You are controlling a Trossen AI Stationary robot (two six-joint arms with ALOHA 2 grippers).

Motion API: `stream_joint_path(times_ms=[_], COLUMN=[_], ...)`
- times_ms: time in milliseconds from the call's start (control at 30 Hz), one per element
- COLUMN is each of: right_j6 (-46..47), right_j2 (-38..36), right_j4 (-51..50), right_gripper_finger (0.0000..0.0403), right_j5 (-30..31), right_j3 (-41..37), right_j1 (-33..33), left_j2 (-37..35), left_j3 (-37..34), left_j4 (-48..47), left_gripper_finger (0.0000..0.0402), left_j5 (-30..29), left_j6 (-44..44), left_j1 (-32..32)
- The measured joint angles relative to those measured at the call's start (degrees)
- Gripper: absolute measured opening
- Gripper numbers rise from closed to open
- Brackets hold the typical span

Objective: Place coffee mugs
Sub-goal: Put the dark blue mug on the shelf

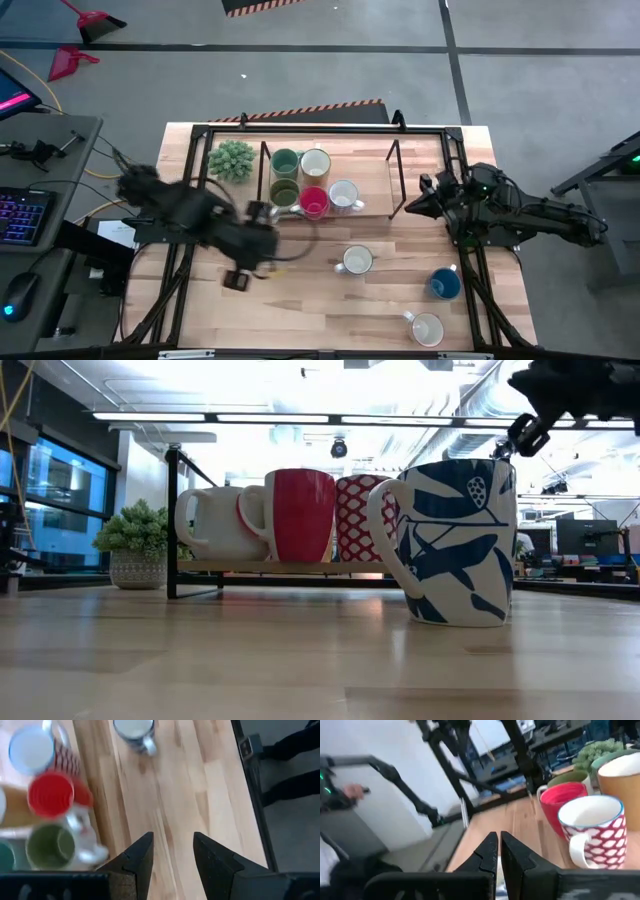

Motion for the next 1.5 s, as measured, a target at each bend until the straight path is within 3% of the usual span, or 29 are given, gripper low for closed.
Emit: stream_joint_path(times_ms=[133,233,433,667,900,1233,1367,1500], right_j6=[4.74,4.2,3.94,0.55,0.01,-0.05,-0.71,-2.36], right_j2=[-0.04,-0.02,-0.02,-0.02,-0.02,0.69,2.21,4.48], right_j4=[6.94,11.51,18.45,22.45,25.07,28.94,29.45,19.02], right_gripper_finger=[0.0007,0.0007,0.0007,0.0007,0.0007,0.0007,0.0007,0.0007], right_j5=[5.59,6.35,6.57,6.57,6.55,10.21,11.77,12.51], right_j3=[0.0,0.0,0.0,0.0,-0.02,-0.02,0.14,4.81], right_j1=[-0.02,-0.02,0.0,0.0,0.0,0.0,0.01,0.0], left_j2=[-12.22,-21.85,-40.32,-53.53,-59.23,-59.15,-59.17,-58.79], left_j3=[-13.53,-25.21,-48.57,-72.47,-92.49,-113.03,-114.88,-114.87], left_j4=[1.38,7.01,22.64,42.59,69.27,110.7,114.97,115.18], left_gripper_finger=[0.0129,0.0129,0.0129,0.0129,0.0129,0.0129,0.0129,0.0129], left_j5=[-0.31,-0.44,-0.45,-0.26,3.11,5.18,5.14,5.2], left_j6=[-4.37,-6.27,-9.66,-8.99,-4.9,-0.06,6.37,7.64], left_j1=[-1.94,-2.78,-3.96,-4.14,-4.14,-2.9,-0.45,2.94])
